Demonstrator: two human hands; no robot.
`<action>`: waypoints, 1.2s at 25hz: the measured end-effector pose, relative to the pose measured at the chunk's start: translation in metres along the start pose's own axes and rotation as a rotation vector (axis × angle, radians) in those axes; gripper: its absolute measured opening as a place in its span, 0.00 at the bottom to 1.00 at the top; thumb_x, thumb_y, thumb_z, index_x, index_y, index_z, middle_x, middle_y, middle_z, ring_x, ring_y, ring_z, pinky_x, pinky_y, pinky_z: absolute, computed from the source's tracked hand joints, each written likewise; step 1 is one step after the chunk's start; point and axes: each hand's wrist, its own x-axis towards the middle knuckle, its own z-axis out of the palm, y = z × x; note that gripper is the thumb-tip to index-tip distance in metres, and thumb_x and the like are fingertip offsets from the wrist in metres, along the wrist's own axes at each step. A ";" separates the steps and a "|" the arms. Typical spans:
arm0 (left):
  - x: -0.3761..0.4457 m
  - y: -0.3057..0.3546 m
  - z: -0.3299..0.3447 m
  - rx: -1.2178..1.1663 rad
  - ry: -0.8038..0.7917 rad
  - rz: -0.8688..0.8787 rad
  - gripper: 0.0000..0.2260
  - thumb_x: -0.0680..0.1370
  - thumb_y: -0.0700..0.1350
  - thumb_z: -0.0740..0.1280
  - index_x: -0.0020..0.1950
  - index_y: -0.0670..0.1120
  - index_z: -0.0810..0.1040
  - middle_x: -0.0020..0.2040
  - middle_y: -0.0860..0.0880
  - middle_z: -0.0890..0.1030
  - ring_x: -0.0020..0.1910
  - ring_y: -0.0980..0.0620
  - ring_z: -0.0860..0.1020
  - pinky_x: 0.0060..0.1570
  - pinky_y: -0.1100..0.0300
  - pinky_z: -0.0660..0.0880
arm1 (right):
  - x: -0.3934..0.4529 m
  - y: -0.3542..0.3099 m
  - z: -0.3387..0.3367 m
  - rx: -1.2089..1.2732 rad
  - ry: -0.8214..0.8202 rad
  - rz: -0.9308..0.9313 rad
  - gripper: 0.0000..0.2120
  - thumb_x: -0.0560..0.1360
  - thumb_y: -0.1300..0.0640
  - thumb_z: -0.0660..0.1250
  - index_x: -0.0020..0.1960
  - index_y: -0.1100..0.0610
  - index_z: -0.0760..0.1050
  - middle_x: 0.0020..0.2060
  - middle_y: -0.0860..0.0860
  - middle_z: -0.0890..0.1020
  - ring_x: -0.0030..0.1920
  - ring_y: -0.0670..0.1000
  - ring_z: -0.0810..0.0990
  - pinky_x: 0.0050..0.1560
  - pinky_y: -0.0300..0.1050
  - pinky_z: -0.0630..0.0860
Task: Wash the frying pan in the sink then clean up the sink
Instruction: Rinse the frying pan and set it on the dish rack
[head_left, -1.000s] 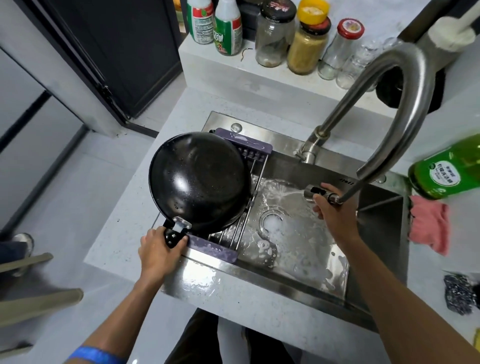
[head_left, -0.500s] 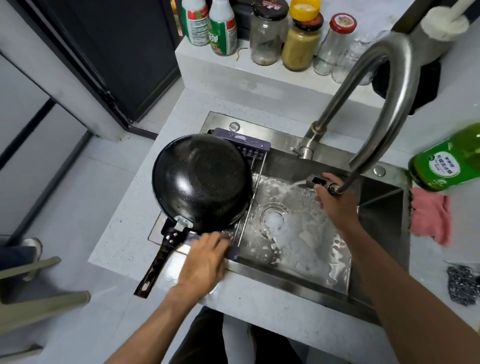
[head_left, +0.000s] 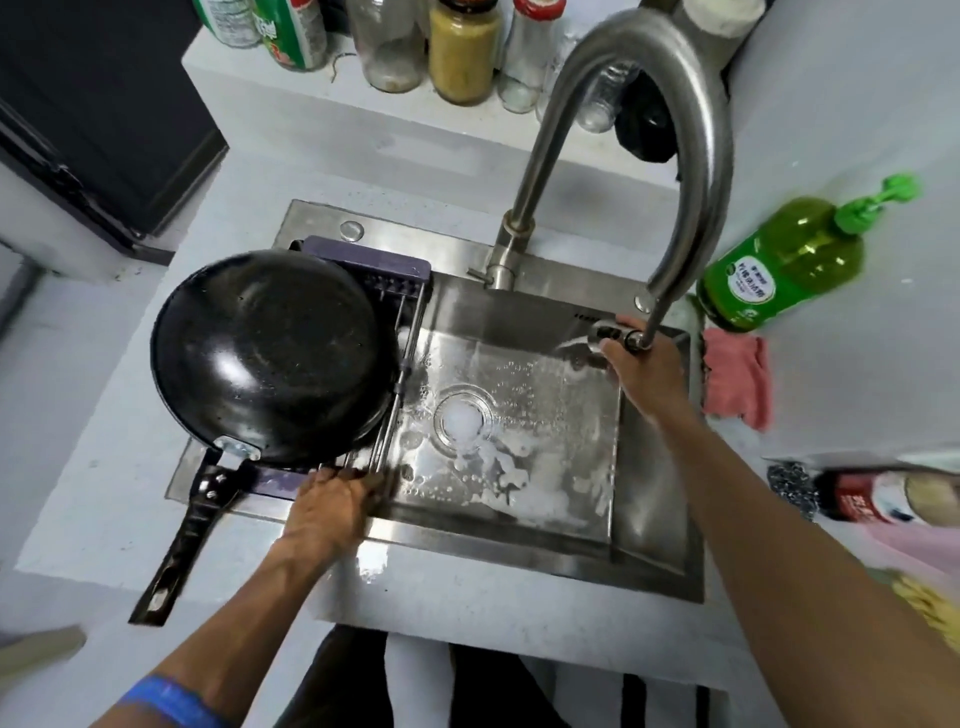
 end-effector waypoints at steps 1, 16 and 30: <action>0.001 -0.004 -0.004 -0.009 -0.015 -0.010 0.14 0.80 0.55 0.58 0.64 0.58 0.74 0.58 0.50 0.80 0.58 0.46 0.76 0.62 0.52 0.68 | 0.002 0.004 -0.004 -0.007 -0.002 0.013 0.26 0.69 0.44 0.70 0.65 0.51 0.79 0.49 0.51 0.86 0.49 0.54 0.85 0.55 0.61 0.80; -0.019 -0.006 -0.020 -0.041 -0.066 -0.093 0.18 0.79 0.63 0.57 0.59 0.58 0.80 0.57 0.53 0.78 0.55 0.50 0.71 0.58 0.55 0.65 | -0.001 0.004 -0.014 -0.126 -0.004 -0.012 0.20 0.74 0.49 0.71 0.65 0.50 0.78 0.53 0.53 0.85 0.52 0.54 0.82 0.58 0.52 0.78; 0.149 0.062 -0.115 0.516 0.033 0.240 0.17 0.79 0.52 0.62 0.65 0.46 0.71 0.63 0.44 0.74 0.63 0.44 0.71 0.63 0.47 0.66 | 0.002 0.010 0.006 -0.022 -0.038 -0.016 0.17 0.73 0.47 0.71 0.61 0.38 0.76 0.45 0.51 0.85 0.45 0.54 0.84 0.52 0.61 0.81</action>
